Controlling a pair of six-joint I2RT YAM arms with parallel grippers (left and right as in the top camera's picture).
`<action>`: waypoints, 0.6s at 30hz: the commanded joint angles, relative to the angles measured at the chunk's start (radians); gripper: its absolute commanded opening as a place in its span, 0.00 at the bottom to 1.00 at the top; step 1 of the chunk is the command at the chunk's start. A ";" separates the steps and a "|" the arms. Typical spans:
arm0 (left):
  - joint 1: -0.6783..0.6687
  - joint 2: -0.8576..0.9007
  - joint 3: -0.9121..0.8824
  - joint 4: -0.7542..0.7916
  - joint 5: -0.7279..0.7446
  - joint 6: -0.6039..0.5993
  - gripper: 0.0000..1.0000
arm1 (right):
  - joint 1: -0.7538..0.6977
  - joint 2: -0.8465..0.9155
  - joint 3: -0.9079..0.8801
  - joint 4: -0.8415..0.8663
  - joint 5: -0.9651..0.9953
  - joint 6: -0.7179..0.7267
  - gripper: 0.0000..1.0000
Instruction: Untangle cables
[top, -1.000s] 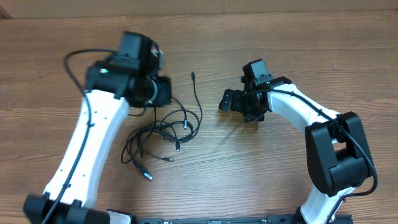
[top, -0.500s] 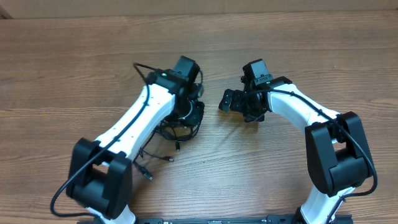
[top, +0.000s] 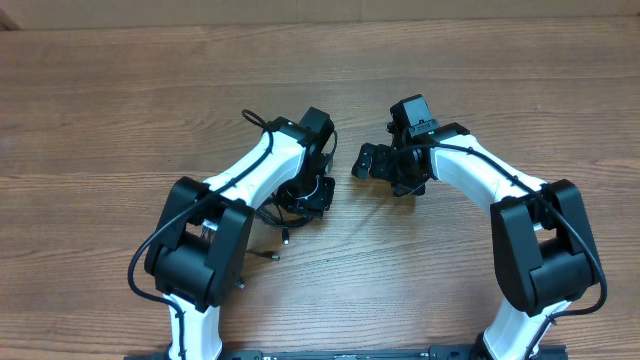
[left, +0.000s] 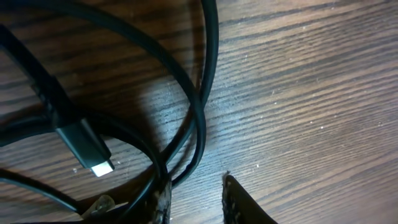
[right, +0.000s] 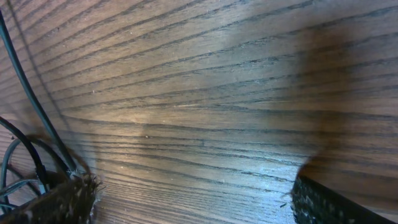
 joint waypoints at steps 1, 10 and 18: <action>-0.004 0.006 0.008 -0.006 -0.032 -0.006 0.24 | -0.003 0.009 -0.031 -0.005 0.039 0.002 1.00; -0.005 -0.101 0.100 -0.140 -0.134 -0.010 0.28 | -0.003 0.009 -0.031 -0.005 0.000 -0.055 1.00; 0.079 -0.251 0.100 -0.307 -0.372 -0.156 0.43 | 0.099 0.009 -0.030 0.015 -0.098 -0.107 1.00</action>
